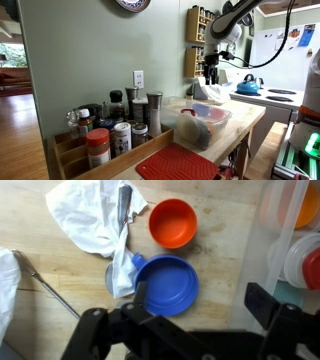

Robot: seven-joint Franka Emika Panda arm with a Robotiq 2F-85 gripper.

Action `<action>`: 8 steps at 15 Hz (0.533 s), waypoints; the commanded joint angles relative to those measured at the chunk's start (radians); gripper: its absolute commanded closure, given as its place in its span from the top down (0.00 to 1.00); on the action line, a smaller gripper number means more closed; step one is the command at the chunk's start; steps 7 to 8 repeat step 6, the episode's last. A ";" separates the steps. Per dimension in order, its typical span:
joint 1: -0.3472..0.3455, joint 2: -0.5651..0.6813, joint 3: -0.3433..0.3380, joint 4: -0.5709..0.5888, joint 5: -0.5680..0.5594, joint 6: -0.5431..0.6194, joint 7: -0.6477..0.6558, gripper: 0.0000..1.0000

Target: Place the orange and the blue cups on the table

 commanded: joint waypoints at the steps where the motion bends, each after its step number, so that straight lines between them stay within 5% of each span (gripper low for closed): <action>1: -0.012 -0.071 0.009 0.024 -0.056 -0.052 0.117 1.00; 8: 0.002 -0.057 -0.004 0.035 -0.040 -0.030 0.082 1.00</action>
